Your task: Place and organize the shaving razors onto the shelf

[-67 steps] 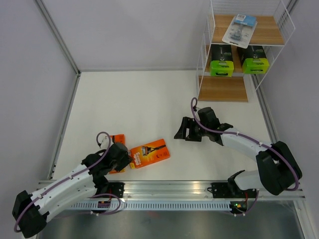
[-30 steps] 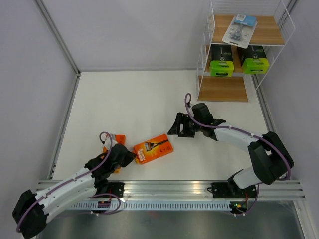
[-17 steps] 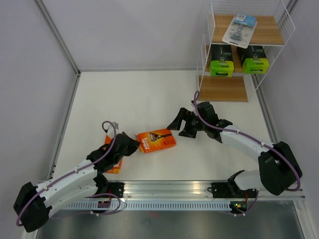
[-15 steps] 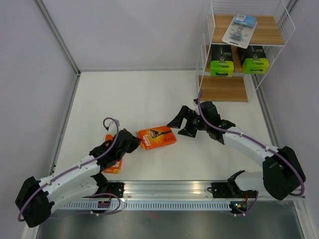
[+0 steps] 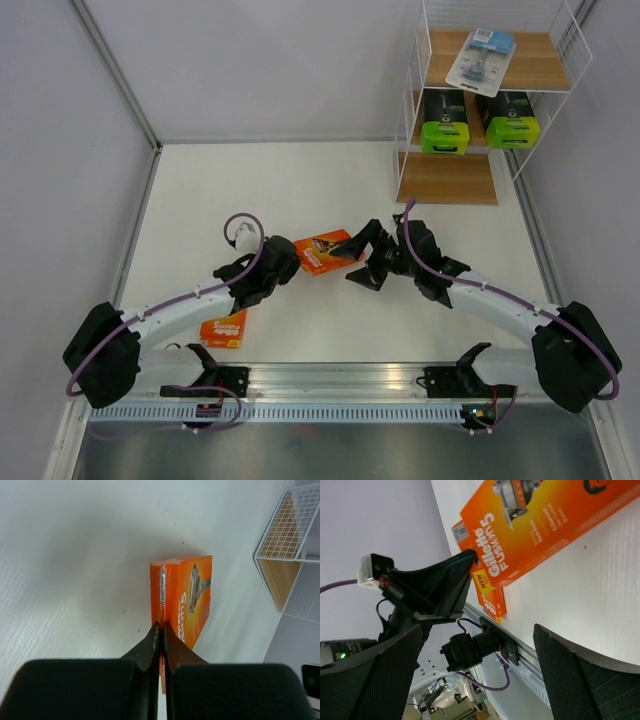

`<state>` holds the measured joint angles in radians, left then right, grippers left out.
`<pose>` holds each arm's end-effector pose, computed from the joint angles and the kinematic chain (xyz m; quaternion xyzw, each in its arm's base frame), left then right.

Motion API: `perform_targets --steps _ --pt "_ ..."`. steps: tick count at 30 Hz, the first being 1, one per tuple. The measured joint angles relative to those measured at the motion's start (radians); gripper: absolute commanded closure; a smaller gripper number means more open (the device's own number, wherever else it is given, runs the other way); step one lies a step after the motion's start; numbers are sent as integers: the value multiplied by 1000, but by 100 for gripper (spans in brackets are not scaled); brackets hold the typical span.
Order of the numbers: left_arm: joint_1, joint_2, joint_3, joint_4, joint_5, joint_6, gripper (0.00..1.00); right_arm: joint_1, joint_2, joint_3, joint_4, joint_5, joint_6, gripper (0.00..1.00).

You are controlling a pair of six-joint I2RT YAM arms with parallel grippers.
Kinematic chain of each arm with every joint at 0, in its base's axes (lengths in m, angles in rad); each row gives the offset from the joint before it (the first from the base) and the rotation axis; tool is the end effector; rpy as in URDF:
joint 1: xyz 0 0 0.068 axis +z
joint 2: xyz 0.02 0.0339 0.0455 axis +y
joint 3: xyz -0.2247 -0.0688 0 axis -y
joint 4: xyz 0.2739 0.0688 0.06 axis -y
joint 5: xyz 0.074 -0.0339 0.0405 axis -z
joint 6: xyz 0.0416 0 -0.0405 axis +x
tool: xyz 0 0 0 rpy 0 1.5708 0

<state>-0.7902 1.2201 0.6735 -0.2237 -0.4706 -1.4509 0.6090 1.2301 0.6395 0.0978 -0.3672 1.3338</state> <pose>0.2159 -0.1911 0.1561 -0.3764 0.8177 -0.2477 0.3582 0.2418 0.1869 0.1692 0.2115 0.8222 0.5051 0.1553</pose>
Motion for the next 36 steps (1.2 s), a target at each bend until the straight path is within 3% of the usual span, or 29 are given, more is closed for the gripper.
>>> perform_targets --steps 6,7,9,16,26,36 --pt "-47 -11 0 30 -76 -31 98 23 119 -37 71 10 61 2" --pt "-48 -14 1 31 -80 -35 98 24 145 -37 77 10 63 7" --pt "-48 -19 5 27 -87 -42 98 30 187 -39 111 16 75 3" --pt "-48 -28 28 11 -111 -77 98 35 196 -58 275 55 112 2" --pt "-67 -29 -10 102 -224 -83 98 42 212 -180 548 118 397 2" --pt "-211 65 -11 298 -459 -73 98 85 242 -104 594 172 581 2"
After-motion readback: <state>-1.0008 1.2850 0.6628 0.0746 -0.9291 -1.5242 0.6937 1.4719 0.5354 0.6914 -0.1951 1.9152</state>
